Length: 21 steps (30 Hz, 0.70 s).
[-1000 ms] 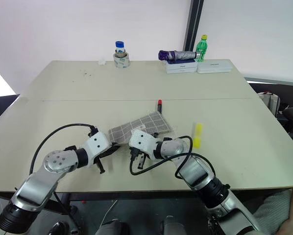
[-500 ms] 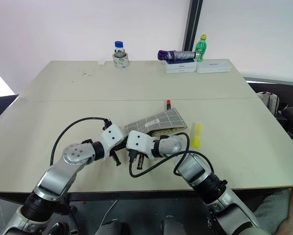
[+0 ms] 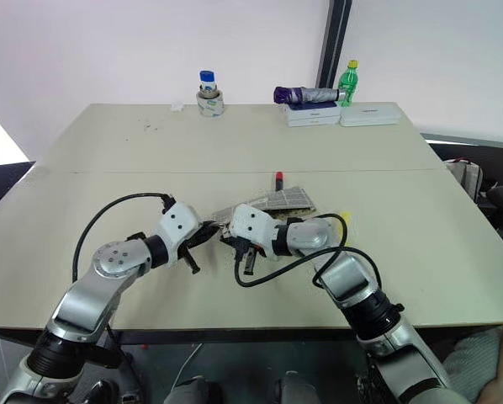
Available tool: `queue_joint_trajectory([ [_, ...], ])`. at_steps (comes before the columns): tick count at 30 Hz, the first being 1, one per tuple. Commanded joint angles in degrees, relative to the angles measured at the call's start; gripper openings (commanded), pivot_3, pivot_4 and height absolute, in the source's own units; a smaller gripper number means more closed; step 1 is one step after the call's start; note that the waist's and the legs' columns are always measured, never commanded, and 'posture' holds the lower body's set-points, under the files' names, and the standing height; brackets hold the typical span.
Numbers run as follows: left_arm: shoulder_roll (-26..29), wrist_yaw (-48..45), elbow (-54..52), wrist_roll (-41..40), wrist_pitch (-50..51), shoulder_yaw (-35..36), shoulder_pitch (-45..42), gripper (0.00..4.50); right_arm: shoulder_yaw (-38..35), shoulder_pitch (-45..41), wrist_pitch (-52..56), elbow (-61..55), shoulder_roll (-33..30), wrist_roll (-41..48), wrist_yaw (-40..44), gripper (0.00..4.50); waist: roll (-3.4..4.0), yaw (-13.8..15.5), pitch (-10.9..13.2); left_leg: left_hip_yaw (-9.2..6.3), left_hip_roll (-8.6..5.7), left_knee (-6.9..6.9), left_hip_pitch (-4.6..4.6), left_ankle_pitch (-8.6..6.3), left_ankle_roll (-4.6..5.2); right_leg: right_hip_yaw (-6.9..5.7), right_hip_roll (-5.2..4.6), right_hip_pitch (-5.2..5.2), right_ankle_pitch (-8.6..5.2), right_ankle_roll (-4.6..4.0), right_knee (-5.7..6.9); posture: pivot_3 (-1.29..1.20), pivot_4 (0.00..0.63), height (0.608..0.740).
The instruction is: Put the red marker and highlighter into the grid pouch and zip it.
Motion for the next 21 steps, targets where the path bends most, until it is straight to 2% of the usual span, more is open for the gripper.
queue_joint_trajectory([
  [1,-0.2,1.8,0.1,0.0,-2.2,2.7,-0.9,0.00,-3.4,-1.8,2.5,-4.3,0.4,5.8,1.7,1.90,0.00,-0.1,0.0,-0.02,0.01,0.00,0.00,0.00,0.00,0.00,0.00,0.00,0.00,0.00,0.00,0.00,0.150,0.740],
  [5,-0.7,2.4,1.0,-0.1,-3.1,2.9,-1.5,0.00,-2.4,-1.5,2.3,-5.7,0.4,6.2,1.5,3.90,0.00,-0.1,0.0,-0.02,0.01,0.00,-0.01,0.00,0.00,-0.01,-0.01,0.00,0.00,0.00,0.00,0.00,0.150,0.740],
  [10,-1.3,3.4,0.8,-2.0,-3.3,5.9,-1.6,0.00,-7.9,-2.3,3.2,-5.5,1.4,11.8,0.8,3.90,0.00,0.0,0.0,-0.01,0.00,0.00,-0.01,0.00,0.00,-0.01,-0.01,0.00,0.00,0.00,0.00,0.00,0.150,0.740],
  [14,0.4,3.9,1.0,-2.0,-4.7,9.4,-1.2,0.00,-12.0,-2.8,1.8,-0.9,0.0,12.4,-0.6,3.90,-0.02,0.0,0.0,-0.01,0.01,0.00,0.00,0.00,0.00,-0.01,-0.02,0.01,0.00,0.00,0.00,0.00,0.150,0.740],
  [17,3.7,4.0,3.0,-1.4,-6.8,13.6,-0.1,0.00,-15.1,-3.5,-0.8,6.7,-0.8,9.6,-5.2,3.90,-0.02,-0.3,0.0,-0.01,0.01,-0.01,0.02,0.00,0.00,-0.01,-0.02,0.01,0.00,0.00,0.00,0.00,0.150,0.740],
  [21,7.5,3.2,5.1,-1.0,-8.8,16.6,2.0,0.00,-13.3,-6.2,-2.5,16.1,-0.8,0.1,-16.3,3.90,-0.02,-0.6,0.0,0.04,0.01,-0.03,0.01,0.00,-0.01,0.00,-0.03,-0.02,0.00,0.00,-0.01,0.00,0.150,0.740],
])
